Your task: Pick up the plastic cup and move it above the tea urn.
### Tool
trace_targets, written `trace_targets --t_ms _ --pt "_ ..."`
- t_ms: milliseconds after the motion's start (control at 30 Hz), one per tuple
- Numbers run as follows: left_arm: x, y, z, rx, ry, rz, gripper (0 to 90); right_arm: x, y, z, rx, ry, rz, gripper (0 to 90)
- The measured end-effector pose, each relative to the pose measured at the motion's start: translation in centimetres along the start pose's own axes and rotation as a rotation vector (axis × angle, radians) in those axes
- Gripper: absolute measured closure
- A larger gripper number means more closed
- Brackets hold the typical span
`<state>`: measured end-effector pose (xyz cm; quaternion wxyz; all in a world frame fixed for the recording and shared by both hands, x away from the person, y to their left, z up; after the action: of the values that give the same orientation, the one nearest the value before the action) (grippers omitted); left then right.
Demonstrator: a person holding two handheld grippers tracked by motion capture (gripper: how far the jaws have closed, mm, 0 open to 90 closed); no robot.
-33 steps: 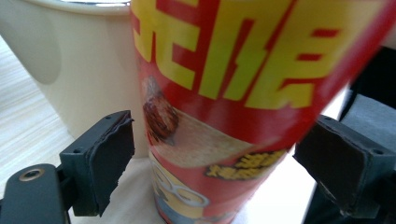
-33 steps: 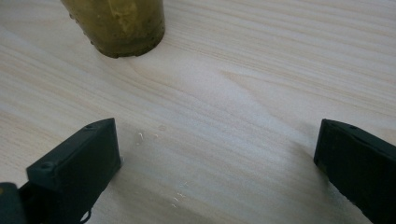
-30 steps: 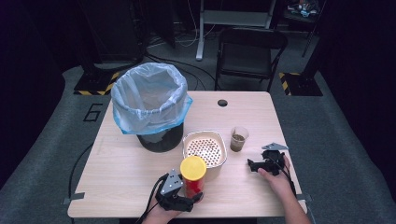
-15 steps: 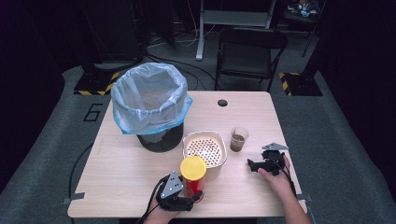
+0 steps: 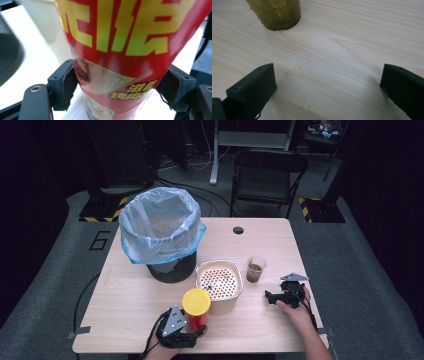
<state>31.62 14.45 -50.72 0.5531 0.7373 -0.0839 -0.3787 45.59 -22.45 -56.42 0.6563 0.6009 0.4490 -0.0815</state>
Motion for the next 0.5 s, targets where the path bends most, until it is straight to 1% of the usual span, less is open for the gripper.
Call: trace_targets --t_ms 33,100,133,167,200,233,267,300,333,367,400,433,467,500 --pt "0.0 0.0 0.0 0.0 0.0 0.0 23.6 0.0 0.0 0.0 -0.004 0.001 -0.001 0.0" --pt "-0.5 -0.4 -1.6 -0.028 0.026 -0.011 23.6 0.0 0.0 0.0 -0.009 0.001 0.0 0.0" --pt "-0.9 -0.6 -3.2 -0.065 0.044 -0.021 23.6 0.0 0.0 0.0 -0.009 0.002 0.0 0.0" --pt "-0.9 -0.6 -3.2 -0.065 0.044 -0.021 23.6 0.0 0.0 0.0 -0.009 0.002 0.0 0.0" --pt "-1.0 -0.7 -4.1 -0.079 0.065 -0.015 23.6 0.0 0.0 0.0 -0.01 0.002 0.0 0.0" --pt "-1.1 -0.8 -6.0 -0.102 0.099 -0.008 23.6 0.0 0.0 -0.1 -0.003 0.004 0.003 0.0" --pt "-1.2 -0.8 -6.6 -0.121 0.109 -0.008 23.6 -0.1 -0.1 -0.1 0.002 0.004 0.003 0.2" --pt "-1.2 -0.8 -6.6 -0.121 0.109 -0.008 23.6 -0.1 -0.1 -0.1 0.002 0.004 0.003 0.2" --pt "-1.3 -1.0 -7.9 -0.119 0.14 0.0 23.6 -0.1 -0.1 -0.2 0.004 0.003 0.006 1.0" --pt "-1.3 -1.0 -8.6 -0.125 0.155 0.005 23.6 -0.3 -0.2 -0.3 -0.003 0.001 0.003 2.6" --pt "-1.3 -1.3 -9.9 -0.14 0.186 0.009 23.6 -0.4 -0.2 -0.3 -0.015 0.009 -0.005 7.0" --pt "-1.3 -1.4 -10.6 -0.166 0.206 0.011 23.7 -0.4 -0.1 -0.5 -0.005 0.013 0.001 10.4" --pt "-1.3 -1.6 -11.1 -0.176 0.219 0.011 23.7 -0.6 0.0 -0.5 -0.009 0.014 0.004 15.9" --pt "-1.3 -1.6 -11.1 -0.176 0.219 0.011 23.6 -0.6 0.0 -0.5 -0.009 0.014 0.004 15.9"
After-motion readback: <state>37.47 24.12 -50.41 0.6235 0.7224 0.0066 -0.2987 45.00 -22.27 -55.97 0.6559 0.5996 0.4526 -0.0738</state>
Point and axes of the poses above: each handheld gripper's, and its own axes: x roughly forward along the jaws, y roughly out of its top, z roughly to its right, the point moved 5 cm from there along x, roughly forward along the jaws, and after that the axes turned 10 degrees about y, right-handed, at the moved point
